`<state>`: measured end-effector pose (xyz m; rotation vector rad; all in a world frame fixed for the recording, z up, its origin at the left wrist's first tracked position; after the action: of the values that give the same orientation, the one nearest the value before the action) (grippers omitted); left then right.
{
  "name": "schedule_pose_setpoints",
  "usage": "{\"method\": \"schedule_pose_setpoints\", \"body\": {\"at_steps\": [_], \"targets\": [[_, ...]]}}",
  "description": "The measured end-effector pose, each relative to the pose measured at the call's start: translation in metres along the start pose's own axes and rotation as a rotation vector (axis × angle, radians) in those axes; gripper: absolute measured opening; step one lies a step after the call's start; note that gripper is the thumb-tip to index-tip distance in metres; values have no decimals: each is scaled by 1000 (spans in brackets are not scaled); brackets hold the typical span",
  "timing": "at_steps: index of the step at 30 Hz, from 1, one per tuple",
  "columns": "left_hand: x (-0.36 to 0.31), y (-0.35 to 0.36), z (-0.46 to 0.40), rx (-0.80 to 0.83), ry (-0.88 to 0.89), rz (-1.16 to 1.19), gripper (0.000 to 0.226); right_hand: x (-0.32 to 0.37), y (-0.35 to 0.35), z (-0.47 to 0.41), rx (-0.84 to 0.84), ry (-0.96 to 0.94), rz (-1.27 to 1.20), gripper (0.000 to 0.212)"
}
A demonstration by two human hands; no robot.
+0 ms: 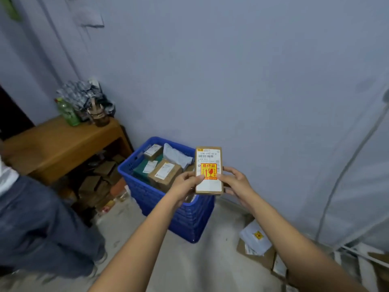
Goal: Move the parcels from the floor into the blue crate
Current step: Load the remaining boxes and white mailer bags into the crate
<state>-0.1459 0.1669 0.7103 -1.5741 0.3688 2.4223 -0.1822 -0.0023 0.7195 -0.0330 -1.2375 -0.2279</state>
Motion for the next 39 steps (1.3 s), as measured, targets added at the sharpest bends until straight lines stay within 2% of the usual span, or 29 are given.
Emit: {"method": "schedule_pose_setpoints", "body": {"at_steps": [4, 7, 12, 17, 25, 33, 39], "targets": [[-24, -66, 1, -60, 41, 43, 36, 23, 65, -30, 35, -43, 65, 44], [-26, -110, -8, -108, 33, 56, 47, 25, 105, -53, 74, -35, 71, 35], [-29, -182, -39, -172, 11, 81, 42, 13, 169, -112, 177, 27, 83, 46], [-37, -250, -96, -213, -39, 93, 36, 7, 232, -193, 259, 76, 98, 43], [-53, -340, -219, -262, -159, 113, 30, 0, 296, -336, 267, 202, 82, 45], [-39, -415, -318, -194, -302, 51, 35, -35, 347, -429, 179, 283, 96, 45], [12, -466, -391, -118, -466, 6, 41, -107, 374, -474, -66, 418, 46, 45]]}}
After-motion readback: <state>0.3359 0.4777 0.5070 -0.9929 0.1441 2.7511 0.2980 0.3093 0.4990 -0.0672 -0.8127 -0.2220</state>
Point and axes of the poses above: each hand's wrist, its own z-axis away from the middle knuckle, its own y-axis out of the palm, x = y × z, the point moved 10 cm from there along -z, towards the middle knuckle, and after that the axes turned 1 degree about -z, right-handed, at the moved point
